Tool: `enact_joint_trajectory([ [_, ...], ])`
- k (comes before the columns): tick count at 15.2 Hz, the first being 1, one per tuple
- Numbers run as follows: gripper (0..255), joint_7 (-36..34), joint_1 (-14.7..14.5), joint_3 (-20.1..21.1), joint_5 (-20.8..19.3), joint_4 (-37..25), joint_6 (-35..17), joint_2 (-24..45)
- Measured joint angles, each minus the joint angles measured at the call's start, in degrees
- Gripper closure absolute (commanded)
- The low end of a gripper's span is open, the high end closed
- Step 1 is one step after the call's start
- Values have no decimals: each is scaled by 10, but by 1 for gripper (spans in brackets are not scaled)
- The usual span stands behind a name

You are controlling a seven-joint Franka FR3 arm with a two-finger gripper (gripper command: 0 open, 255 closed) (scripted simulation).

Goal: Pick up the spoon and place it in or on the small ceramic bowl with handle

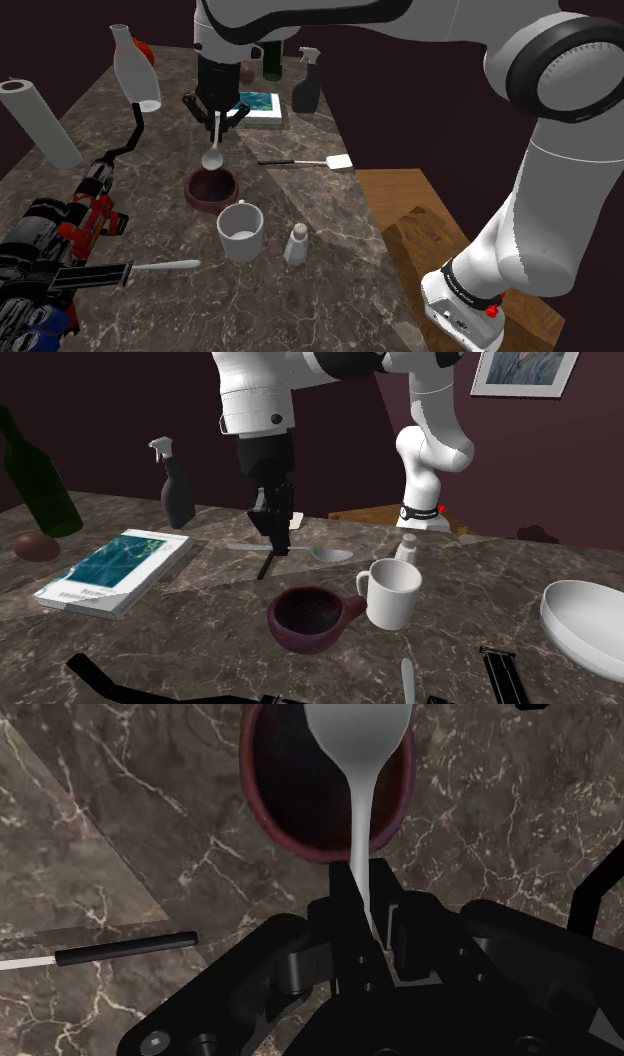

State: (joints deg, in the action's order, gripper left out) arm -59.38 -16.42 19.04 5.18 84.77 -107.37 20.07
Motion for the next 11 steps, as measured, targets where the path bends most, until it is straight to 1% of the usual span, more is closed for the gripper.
enact_joint_trajectory([
  [1, 255, -10, -6, 4, 1, 12, -6, -8],
  [3, 255, -23, -15, 8, -1, 14, -9, -9],
  [11, 255, -20, -17, 8, -1, 62, -63, -3],
])
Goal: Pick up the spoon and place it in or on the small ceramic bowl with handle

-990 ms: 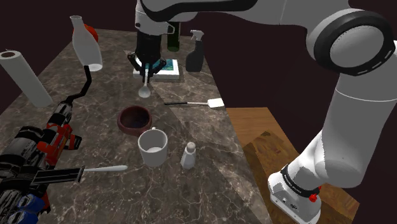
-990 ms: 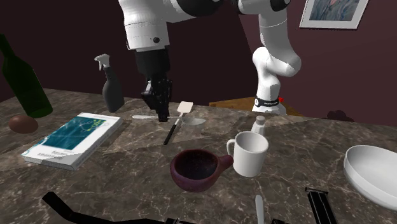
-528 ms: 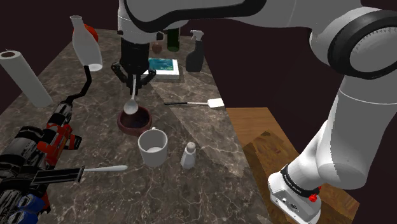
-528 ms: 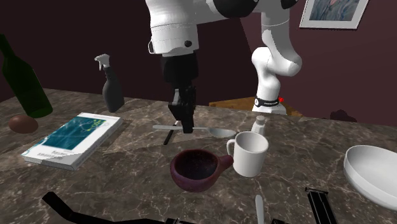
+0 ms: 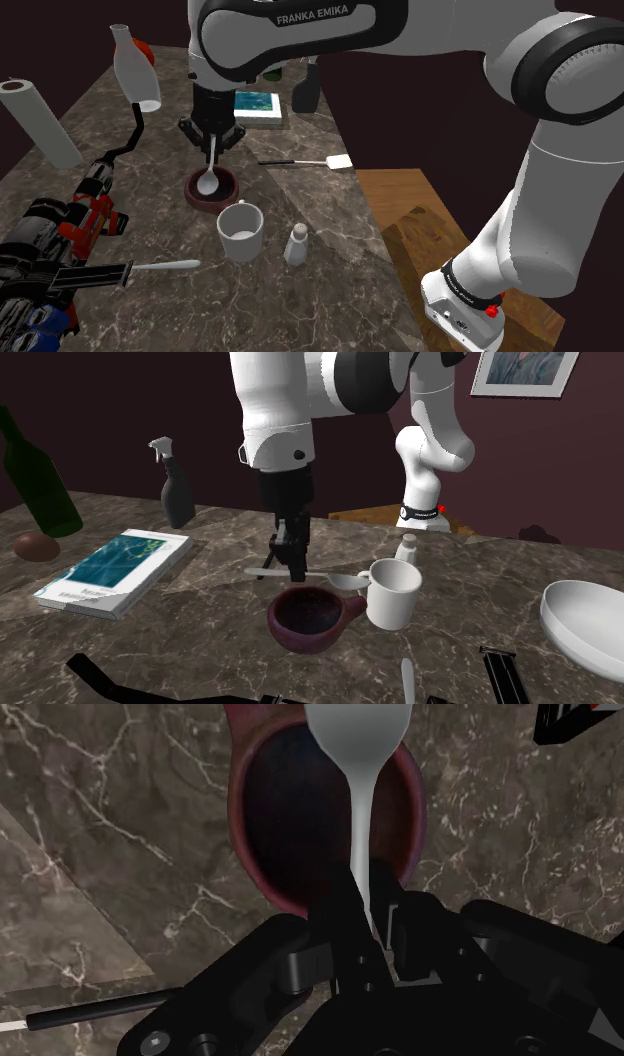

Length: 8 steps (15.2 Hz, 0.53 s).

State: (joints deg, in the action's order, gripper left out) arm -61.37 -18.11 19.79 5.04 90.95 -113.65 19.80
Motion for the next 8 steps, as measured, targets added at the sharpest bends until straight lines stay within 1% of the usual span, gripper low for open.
enact_joint_trajectory([
  [6, 255, 6, 1, -2, -1, 34, -43, 10],
  [8, 255, 6, -1, -2, -2, 37, -49, 13],
])
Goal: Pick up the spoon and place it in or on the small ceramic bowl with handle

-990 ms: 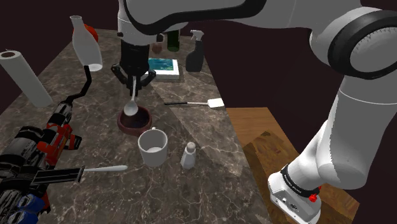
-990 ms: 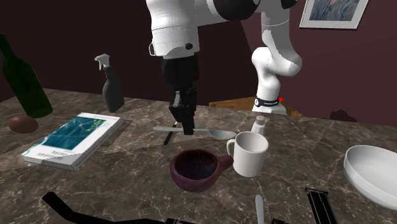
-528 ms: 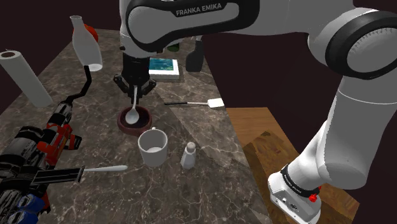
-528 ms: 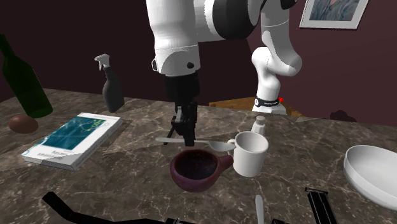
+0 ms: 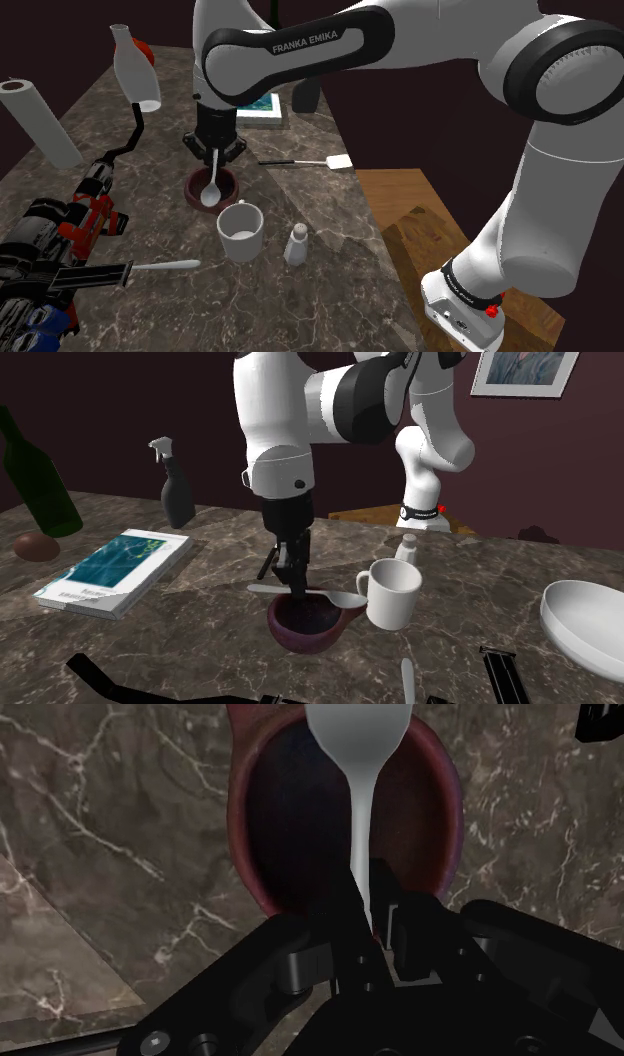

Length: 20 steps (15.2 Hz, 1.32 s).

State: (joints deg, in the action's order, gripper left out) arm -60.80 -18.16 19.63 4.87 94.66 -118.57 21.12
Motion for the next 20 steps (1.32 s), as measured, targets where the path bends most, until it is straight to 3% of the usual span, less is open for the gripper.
enact_joint_trajectory([
  [5, 255, 0, 0, 0, 0, 2, -2, 0],
  [6, 0, 0, 0, 0, 0, 2, -2, 0],
  [12, 0, 0, 0, 0, 0, 2, -2, 0],
  [20, 0, 3, 9, 0, 6, -38, 60, -23],
])
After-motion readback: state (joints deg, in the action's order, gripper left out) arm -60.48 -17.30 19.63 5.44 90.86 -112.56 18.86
